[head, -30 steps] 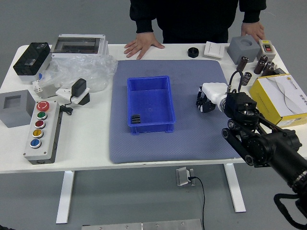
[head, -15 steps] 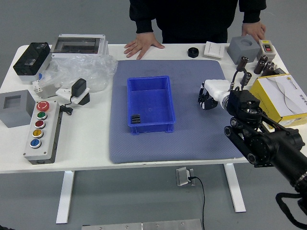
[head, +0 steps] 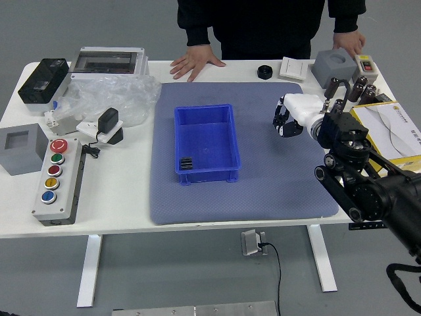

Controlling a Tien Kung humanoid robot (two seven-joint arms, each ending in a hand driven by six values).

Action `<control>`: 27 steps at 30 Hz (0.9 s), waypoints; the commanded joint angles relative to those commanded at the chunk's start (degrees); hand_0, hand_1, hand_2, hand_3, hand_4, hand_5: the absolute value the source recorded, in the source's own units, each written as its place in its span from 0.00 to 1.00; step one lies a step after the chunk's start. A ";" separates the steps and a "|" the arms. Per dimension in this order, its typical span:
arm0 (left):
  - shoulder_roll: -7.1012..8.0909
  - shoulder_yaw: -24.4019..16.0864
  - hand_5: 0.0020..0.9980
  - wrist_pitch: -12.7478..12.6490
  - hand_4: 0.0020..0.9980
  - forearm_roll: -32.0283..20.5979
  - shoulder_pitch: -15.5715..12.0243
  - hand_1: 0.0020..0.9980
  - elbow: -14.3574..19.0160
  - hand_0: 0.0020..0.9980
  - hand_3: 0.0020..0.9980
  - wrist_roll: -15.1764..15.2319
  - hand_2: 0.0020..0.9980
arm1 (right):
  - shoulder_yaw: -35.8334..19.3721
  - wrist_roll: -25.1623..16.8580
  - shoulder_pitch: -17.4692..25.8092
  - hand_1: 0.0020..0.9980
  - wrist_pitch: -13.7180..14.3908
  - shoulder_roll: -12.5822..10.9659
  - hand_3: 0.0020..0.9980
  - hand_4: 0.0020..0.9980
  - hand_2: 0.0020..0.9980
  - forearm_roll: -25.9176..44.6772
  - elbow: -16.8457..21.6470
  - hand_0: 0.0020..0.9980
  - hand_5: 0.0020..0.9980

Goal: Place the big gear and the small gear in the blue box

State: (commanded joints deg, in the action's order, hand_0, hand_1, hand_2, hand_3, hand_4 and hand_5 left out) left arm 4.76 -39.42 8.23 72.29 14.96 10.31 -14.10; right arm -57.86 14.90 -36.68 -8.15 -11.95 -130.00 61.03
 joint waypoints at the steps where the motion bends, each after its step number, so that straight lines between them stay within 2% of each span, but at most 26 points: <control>1: 0.00 0.01 0.30 0.01 0.59 -0.02 0.01 0.76 0.00 0.79 0.69 0.00 0.76 | -0.09 0.06 0.03 0.37 -0.07 -0.12 0.48 0.53 0.39 0.00 0.85 0.49 0.08; 9: 0.06 0.09 0.30 0.05 0.59 -0.05 0.00 0.76 0.00 0.79 0.69 0.00 0.75 | 0.46 0.58 0.08 0.37 -0.94 -0.18 0.48 0.53 0.39 0.00 7.43 0.49 0.09; 14: 0.02 0.19 0.31 0.09 0.59 0.07 -0.08 0.76 0.00 0.79 0.69 -0.04 0.76 | 1.80 0.85 -0.19 0.37 -1.33 1.18 0.47 0.53 0.39 0.00 10.33 0.49 0.10; 27: -0.10 0.70 0.31 0.34 0.59 0.30 -0.18 0.76 0.00 0.79 0.69 -0.09 0.75 | 6.99 1.05 -1.05 0.36 -1.98 5.50 0.47 0.54 0.39 0.00 12.63 0.49 0.11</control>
State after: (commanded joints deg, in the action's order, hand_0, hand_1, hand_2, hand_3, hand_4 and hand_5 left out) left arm 4.65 -38.73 8.57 72.60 14.79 10.31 -14.19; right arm -50.87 15.94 -37.73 -10.13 -6.45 -130.00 73.65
